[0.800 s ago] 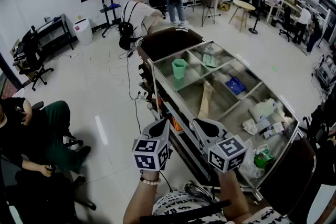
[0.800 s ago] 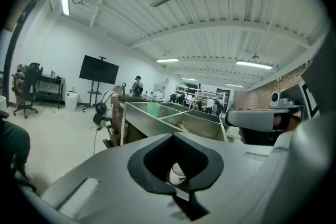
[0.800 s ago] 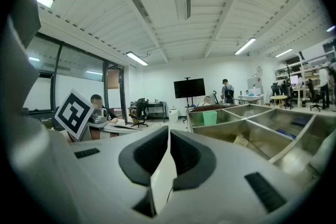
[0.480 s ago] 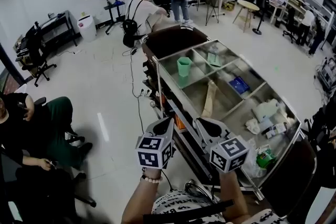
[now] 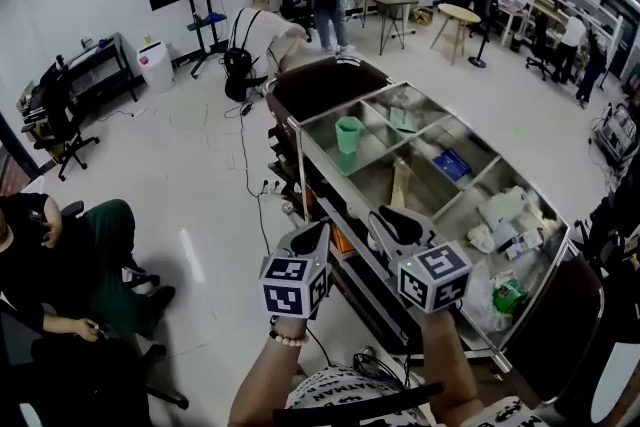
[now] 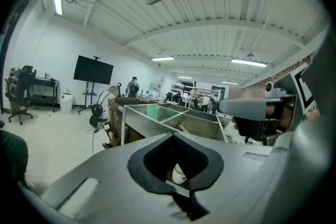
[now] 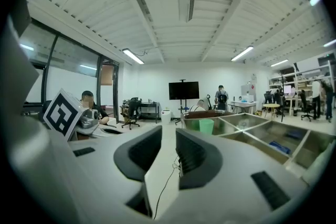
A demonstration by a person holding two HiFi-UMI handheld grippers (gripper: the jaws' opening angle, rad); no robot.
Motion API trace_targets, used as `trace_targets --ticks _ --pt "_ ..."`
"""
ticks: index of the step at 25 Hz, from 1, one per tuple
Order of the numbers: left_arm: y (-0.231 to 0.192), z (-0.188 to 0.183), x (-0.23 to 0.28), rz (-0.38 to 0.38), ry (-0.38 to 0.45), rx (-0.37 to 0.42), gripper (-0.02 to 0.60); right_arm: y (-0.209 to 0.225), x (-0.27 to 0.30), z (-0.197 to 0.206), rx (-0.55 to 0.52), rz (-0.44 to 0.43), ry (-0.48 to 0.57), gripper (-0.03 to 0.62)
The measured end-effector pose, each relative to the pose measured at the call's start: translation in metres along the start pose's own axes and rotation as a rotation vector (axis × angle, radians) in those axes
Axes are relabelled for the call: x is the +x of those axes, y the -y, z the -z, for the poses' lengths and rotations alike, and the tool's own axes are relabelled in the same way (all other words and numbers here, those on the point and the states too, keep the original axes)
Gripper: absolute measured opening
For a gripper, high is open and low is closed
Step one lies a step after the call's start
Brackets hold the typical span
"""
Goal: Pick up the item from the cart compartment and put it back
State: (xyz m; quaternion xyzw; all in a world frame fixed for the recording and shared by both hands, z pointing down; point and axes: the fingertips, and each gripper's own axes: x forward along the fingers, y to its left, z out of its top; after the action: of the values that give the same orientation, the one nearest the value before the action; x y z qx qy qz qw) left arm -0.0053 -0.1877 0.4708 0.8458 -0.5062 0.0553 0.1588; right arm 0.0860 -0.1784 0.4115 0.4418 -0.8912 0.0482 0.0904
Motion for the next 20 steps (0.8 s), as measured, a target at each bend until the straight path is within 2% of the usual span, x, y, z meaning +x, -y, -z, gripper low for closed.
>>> trace_targets --ticks 3,5,7,8,9,12,15,20 --pt "-0.006 -0.018 0.008 0.016 0.022 0.017 0.0 0.006 0.012 -0.022 -0.019 0.0 -0.012 0.233" --pt "-0.012 -0.032 0.016 0.024 0.035 0.025 0.0 0.012 0.023 -0.038 -0.057 0.008 -0.032 0.262" --pt "-0.016 -0.047 0.023 0.031 0.045 0.035 0.0 0.02 0.037 -0.055 -0.094 0.011 -0.052 0.324" --pt "-0.017 -0.055 0.027 0.036 0.05 0.04 0.0 0.025 0.044 -0.064 -0.103 0.009 -0.061 0.326" --pt "-0.019 -0.063 0.032 0.041 0.057 0.045 0.0 0.03 0.052 -0.072 -0.105 0.004 -0.069 0.359" --pt "-0.025 -0.085 0.046 0.048 0.075 0.057 0.0 0.052 0.075 -0.092 -0.105 0.007 -0.096 0.388" --pt "-0.032 -0.101 0.062 0.05 0.087 0.061 0.0 0.078 0.094 -0.107 -0.115 0.042 -0.116 0.388" --pt "-0.044 -0.11 0.088 0.045 0.071 0.026 0.0 0.112 0.125 -0.114 -0.083 0.055 -0.169 0.42"
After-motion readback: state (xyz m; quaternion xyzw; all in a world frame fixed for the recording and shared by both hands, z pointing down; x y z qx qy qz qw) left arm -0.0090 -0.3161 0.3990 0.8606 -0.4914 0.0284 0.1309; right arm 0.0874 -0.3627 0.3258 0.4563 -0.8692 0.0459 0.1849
